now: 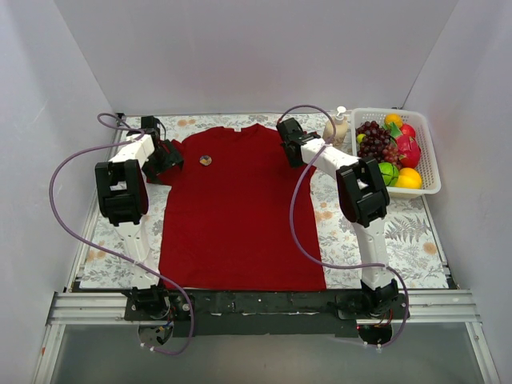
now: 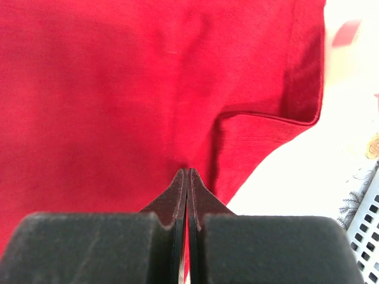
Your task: Pin the brooch onto the clothing
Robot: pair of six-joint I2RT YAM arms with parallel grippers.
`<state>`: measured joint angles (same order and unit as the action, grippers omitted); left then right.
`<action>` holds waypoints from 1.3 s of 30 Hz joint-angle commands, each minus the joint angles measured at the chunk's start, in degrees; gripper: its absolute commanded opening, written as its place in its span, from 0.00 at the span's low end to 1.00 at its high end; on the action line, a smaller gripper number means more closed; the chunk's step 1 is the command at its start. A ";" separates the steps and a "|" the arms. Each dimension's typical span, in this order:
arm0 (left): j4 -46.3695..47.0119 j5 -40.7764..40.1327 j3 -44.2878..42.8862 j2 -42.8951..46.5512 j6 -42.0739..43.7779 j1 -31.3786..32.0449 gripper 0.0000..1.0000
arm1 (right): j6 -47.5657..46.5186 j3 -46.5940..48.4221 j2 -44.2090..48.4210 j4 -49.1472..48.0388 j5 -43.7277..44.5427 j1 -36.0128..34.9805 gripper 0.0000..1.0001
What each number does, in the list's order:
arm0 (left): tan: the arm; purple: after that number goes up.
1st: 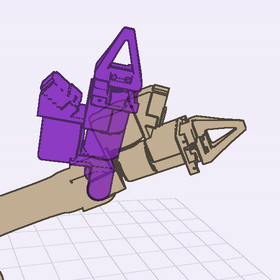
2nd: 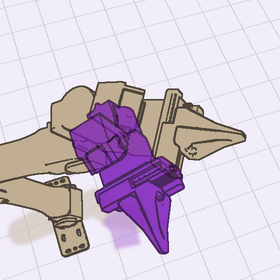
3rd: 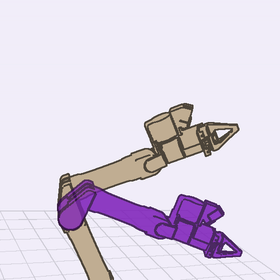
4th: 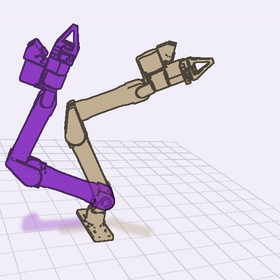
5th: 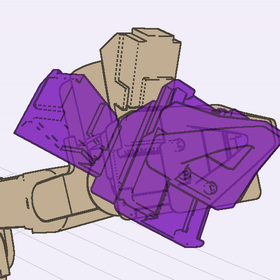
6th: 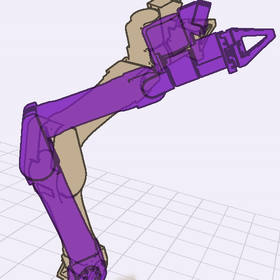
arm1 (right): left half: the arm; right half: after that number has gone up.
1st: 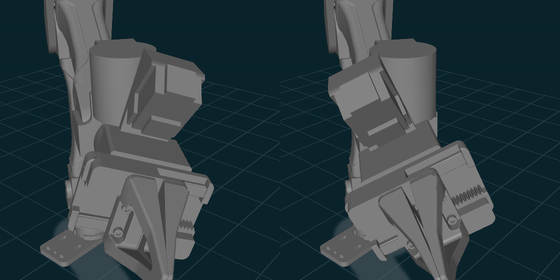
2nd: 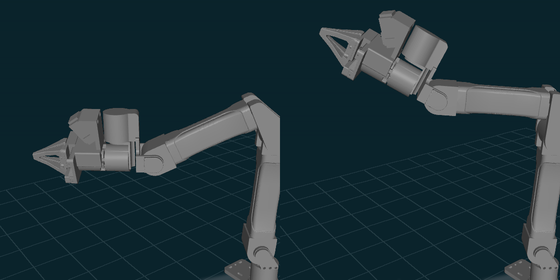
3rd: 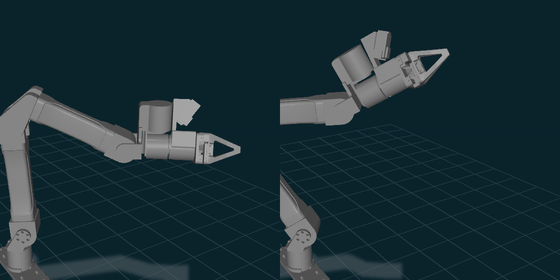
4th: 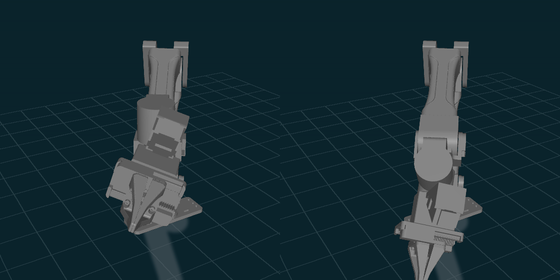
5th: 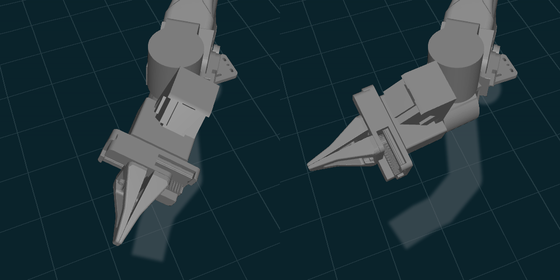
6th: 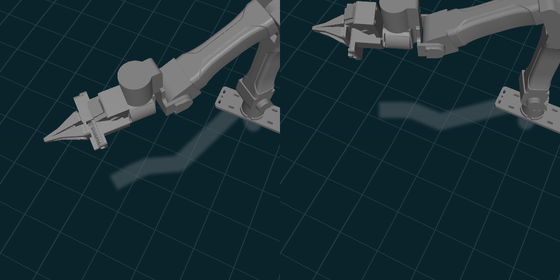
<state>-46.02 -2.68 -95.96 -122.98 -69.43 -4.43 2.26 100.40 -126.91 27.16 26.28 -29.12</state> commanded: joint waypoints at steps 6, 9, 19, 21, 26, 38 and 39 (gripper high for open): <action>-0.12 -1.81 2.10 0.11 1.14 -2.25 0.85 | 0.99 -2.31 -2.46 2.11 0.35 5.21 0.01; -0.39 -1.72 2.36 -0.42 1.49 -2.87 0.86 | 2.48 -2.66 -2.46 4.39 -0.27 6.80 0.01; -1.44 -3.30 2.89 -1.12 1.66 -4.36 0.87 | 5.91 -12.76 4.74 6.23 1.57 7.06 0.01; -1.53 -3.74 3.06 -1.12 1.84 -4.54 0.87 | 6.96 -13.82 5.36 7.21 1.93 7.06 0.01; -1.53 -4.35 3.24 -0.95 2.28 -4.80 0.87 | 8.90 -19.01 9.84 5.55 2.11 7.94 0.01; 2.51 -0.31 4.29 4.67 2.46 -4.36 0.82 | 7.05 -13.48 10.37 6.15 -2.02 11.64 0.01; 3.91 -0.05 4.03 6.94 2.46 -3.93 0.80 | 6.97 -13.13 10.28 6.07 -2.37 11.63 0.01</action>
<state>-44.86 -5.08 -93.47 -121.82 -67.26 -8.51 9.85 84.05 -117.32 31.20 25.10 -17.74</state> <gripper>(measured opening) 0.828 0.020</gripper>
